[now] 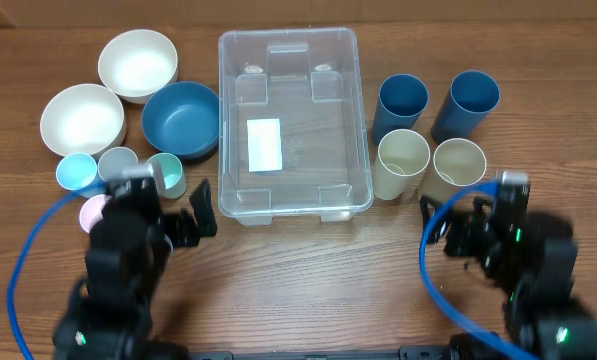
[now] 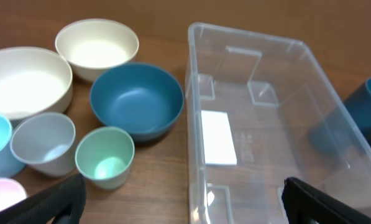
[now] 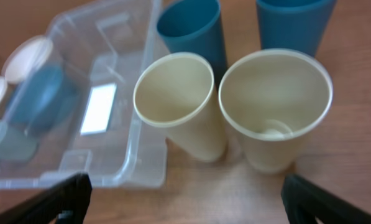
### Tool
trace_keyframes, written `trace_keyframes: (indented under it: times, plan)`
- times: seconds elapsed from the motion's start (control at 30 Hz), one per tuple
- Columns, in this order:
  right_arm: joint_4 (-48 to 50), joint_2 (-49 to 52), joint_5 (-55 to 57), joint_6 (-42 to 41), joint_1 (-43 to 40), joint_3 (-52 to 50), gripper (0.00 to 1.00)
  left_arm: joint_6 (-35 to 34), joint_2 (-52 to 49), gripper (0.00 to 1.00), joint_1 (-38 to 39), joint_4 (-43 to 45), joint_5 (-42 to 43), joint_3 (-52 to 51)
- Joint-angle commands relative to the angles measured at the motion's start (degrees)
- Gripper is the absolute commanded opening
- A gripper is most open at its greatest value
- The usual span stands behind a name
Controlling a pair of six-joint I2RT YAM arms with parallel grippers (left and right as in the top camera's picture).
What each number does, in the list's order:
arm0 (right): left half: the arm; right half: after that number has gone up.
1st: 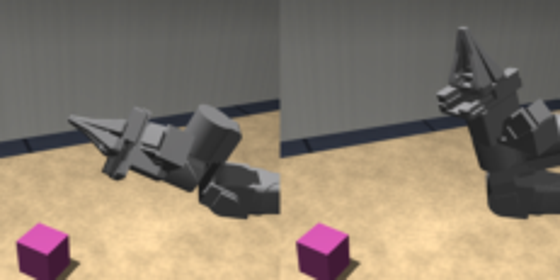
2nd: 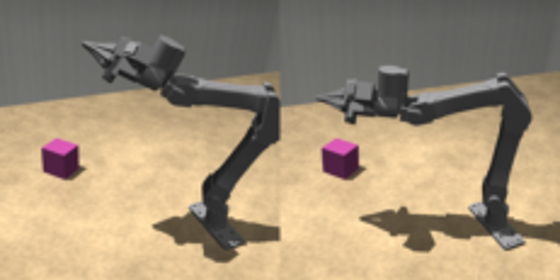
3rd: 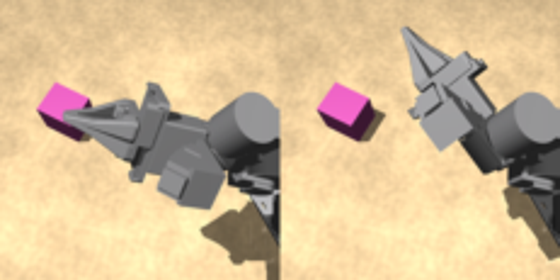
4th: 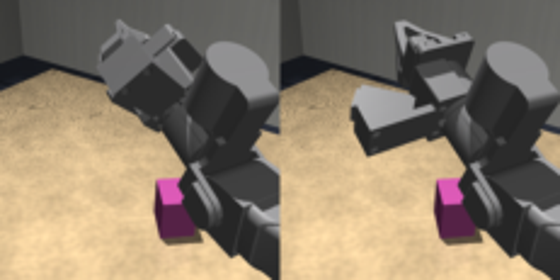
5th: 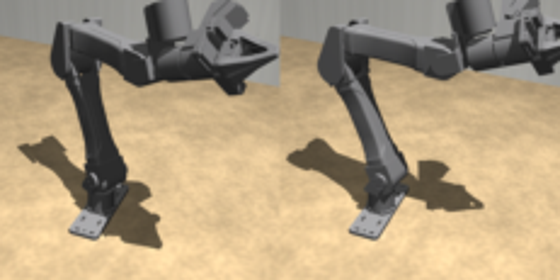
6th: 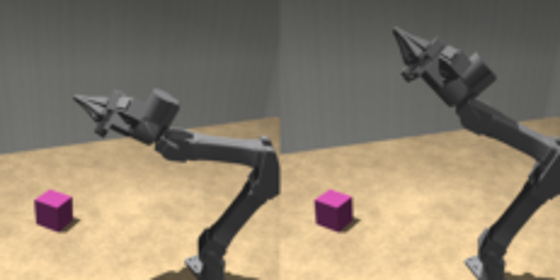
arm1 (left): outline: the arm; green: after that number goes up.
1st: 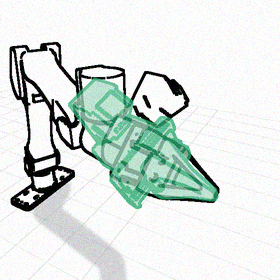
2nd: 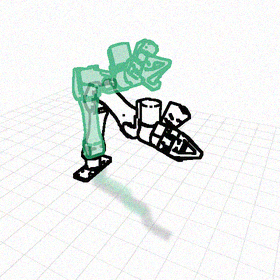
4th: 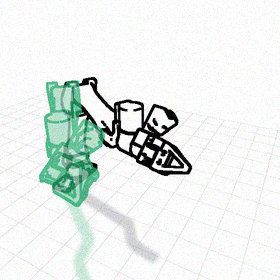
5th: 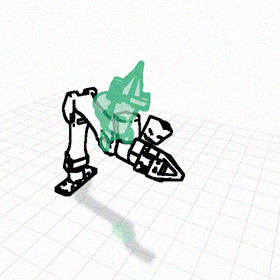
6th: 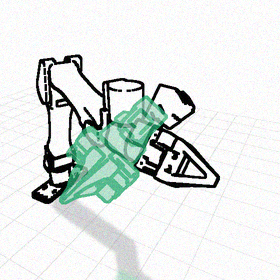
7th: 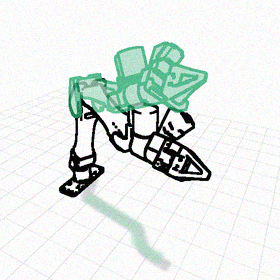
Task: Pack container
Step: 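Move both grippers forward from rest toward the table objects, then grasp the front-right cream cup rim with the right gripper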
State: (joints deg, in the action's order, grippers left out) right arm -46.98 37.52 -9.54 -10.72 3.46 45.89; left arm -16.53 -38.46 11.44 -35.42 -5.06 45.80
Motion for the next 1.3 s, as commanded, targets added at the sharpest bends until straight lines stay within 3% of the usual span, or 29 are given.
trace_keyframes:
  times: [0.0,0.2,0.3,0.57,0.7,1.03,1.17,1.27]
  plan:
    - [-4.5,13.2,2.1,0.1,-0.6,15.1,1.00,2.0,-11.1,1.00,0.1,-6.6,-1.4,15.1]
    - [-16.3,30.6,1.9,0.3,-4.0,38.4,1.00,4.8,-24.5,1.00,0.1,-16.4,-1.3,31.6]
    - [-19.8,35.2,0.5,0.3,-6.2,44.0,1.00,4.8,-28.2,1.00,0.1,-19.2,-1.3,35.1]
    - [-28.3,43.3,0.9,0.2,-14.7,44.0,0.98,4.8,-32.4,1.00,0.2,-21.0,-1.3,35.0]
    - [-32.3,50.9,-1.4,0.3,-17.2,44.0,0.80,4.7,-34.2,1.00,0.2,-21.6,-1.3,35.0]
    - [-32.1,54.9,-1.5,0.0,-17.2,43.2,0.79,4.7,-39.5,1.00,0.2,-22.9,-0.9,35.0]
    - [-29.1,54.9,-2.2,0.0,-17.2,39.0,0.57,4.7,-41.1,1.00,0.2,-23.1,-0.9,35.0]
    - [-26.9,54.9,-2.3,-0.7,-17.2,36.5,0.54,4.7,-41.4,1.00,0.2,-23.1,-0.9,35.0]
